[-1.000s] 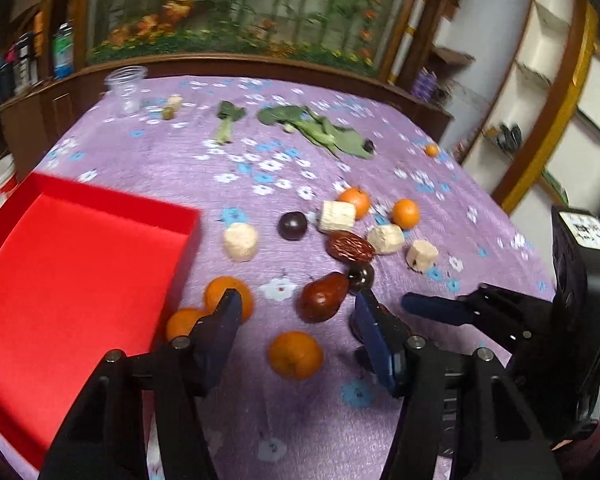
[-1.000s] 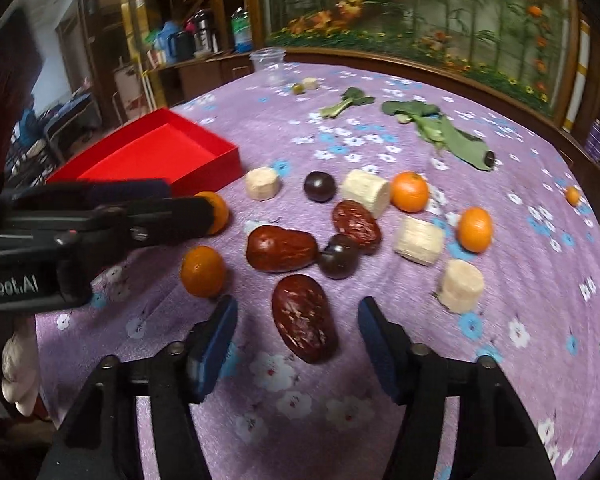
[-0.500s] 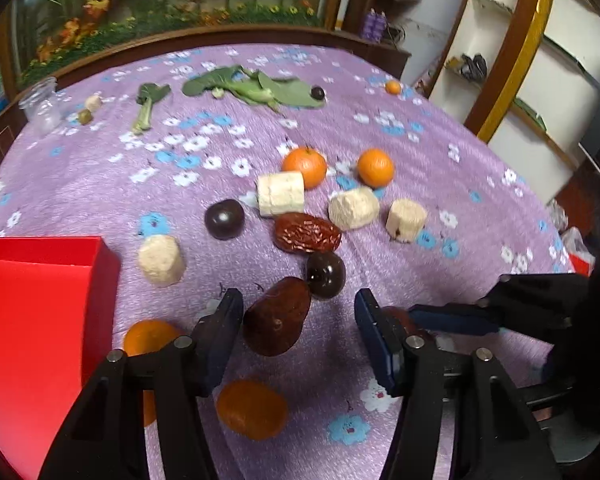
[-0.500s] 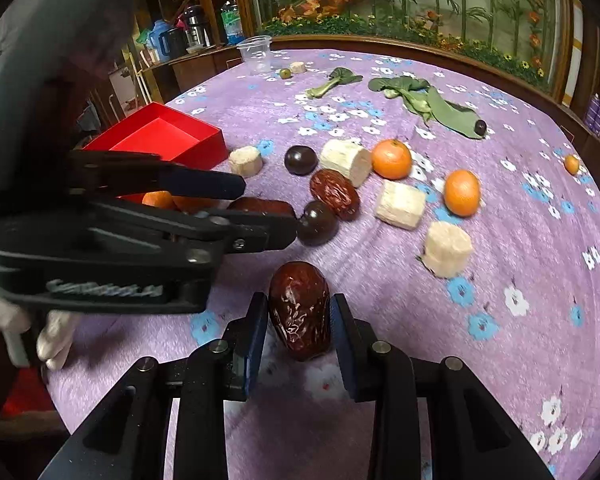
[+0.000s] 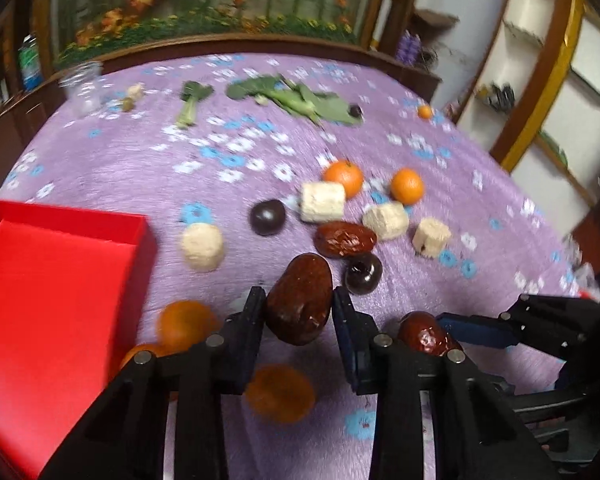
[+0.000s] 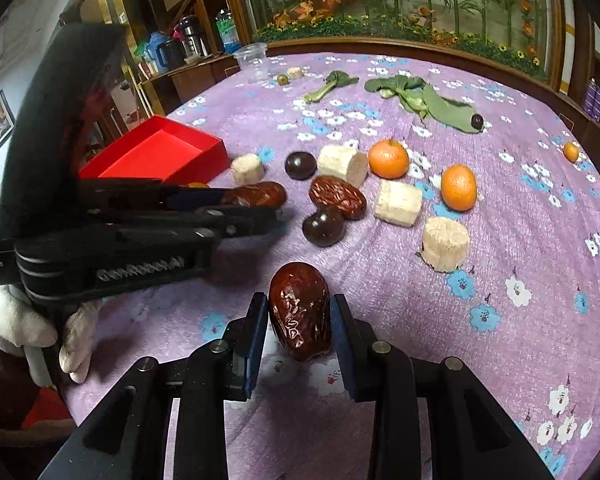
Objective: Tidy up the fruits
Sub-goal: 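Carry both dates over the red tray and open both tools to drop them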
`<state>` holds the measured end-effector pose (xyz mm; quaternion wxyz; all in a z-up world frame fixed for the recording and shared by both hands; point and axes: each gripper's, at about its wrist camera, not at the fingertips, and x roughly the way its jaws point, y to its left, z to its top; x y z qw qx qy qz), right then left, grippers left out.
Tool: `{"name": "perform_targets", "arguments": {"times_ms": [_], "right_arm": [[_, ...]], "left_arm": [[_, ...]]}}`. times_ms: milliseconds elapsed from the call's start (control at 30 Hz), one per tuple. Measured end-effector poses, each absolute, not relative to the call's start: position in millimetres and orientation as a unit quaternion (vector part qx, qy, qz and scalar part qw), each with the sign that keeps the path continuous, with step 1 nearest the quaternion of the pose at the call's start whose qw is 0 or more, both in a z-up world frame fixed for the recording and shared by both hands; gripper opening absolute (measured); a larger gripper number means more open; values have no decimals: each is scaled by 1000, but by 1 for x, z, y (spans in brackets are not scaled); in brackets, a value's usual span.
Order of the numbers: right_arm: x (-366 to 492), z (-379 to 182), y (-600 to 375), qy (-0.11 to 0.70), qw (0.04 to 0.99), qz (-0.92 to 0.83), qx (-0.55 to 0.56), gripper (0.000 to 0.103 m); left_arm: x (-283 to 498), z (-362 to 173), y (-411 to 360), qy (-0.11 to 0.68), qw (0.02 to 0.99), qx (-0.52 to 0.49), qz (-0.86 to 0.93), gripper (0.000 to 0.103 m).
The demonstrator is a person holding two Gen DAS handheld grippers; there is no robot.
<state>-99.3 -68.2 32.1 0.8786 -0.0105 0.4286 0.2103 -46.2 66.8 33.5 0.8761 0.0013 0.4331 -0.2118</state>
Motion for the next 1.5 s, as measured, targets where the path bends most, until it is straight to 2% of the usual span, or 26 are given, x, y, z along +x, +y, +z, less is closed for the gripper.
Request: {"name": "perform_targets", "arguments": {"times_ms": [233,400,667,1000,1067,1133,1267,1400,1500], "right_arm": [[-100,68,-31,399,883,249,-17,35],[-90,84,23,392,867,308,-7,35],[-71,64,114,410,840,355,-24,35],[-53,30,165,443,823,353,-39,36],[-52,32,168,440,826,351,-42,36],[-53,34,170,437,828,350,-41,37],[-55,41,169,428,833,349,-37,47],[-61,54,156,410,844,344,-26,49],[-64,61,143,399,853,336,-18,56]], "left_arm": [[-71,68,144,396,906,-70,-135,32],[-86,78,211,376,922,-85,-39,32],[-93,62,281,379,919,-84,75,32],[-97,48,301,385,914,-81,102,33],[-99,49,301,383,914,-79,106,37],[-100,51,298,380,916,-78,106,49],[-107,57,300,368,919,-84,109,57],[-112,65,304,354,923,-98,114,61],[-117,71,303,348,925,-102,116,66]]}}
